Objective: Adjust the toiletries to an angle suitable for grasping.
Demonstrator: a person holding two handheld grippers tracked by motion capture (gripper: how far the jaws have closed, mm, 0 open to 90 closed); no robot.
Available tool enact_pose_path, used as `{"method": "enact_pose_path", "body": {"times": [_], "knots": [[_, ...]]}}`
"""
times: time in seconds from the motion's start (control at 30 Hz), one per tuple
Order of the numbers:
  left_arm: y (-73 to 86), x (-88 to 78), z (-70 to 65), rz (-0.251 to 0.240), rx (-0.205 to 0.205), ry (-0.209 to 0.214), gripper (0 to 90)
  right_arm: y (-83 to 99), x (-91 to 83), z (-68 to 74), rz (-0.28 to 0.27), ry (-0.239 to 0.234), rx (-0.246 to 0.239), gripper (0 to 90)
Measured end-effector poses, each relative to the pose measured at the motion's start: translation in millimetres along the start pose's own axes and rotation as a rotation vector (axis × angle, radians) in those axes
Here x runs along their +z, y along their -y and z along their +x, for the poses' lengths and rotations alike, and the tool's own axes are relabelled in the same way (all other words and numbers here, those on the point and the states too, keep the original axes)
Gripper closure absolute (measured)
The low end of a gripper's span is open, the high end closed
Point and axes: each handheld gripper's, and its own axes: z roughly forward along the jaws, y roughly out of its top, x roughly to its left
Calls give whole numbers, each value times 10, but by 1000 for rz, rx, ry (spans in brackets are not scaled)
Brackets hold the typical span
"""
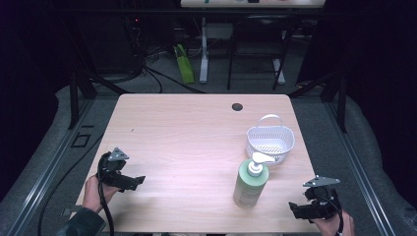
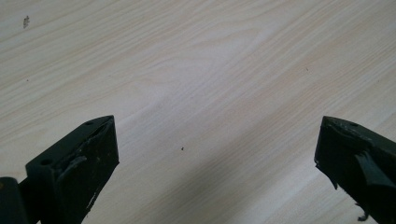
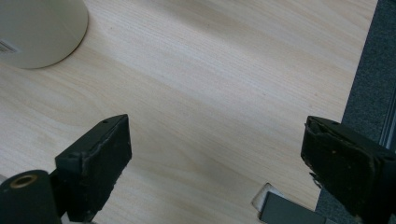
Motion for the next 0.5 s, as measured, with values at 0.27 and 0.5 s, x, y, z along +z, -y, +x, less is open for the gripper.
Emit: {"method": "enact_pose_path", "body": {"times": [0.27, 0.5], "knots": [[-15, 15, -12, 6, 9, 12, 0, 8, -14, 36, -4, -11, -14, 81], [-9, 3, -14, -4, -1, 6, 0, -14, -33, 116, -17, -23, -42, 84]]}}
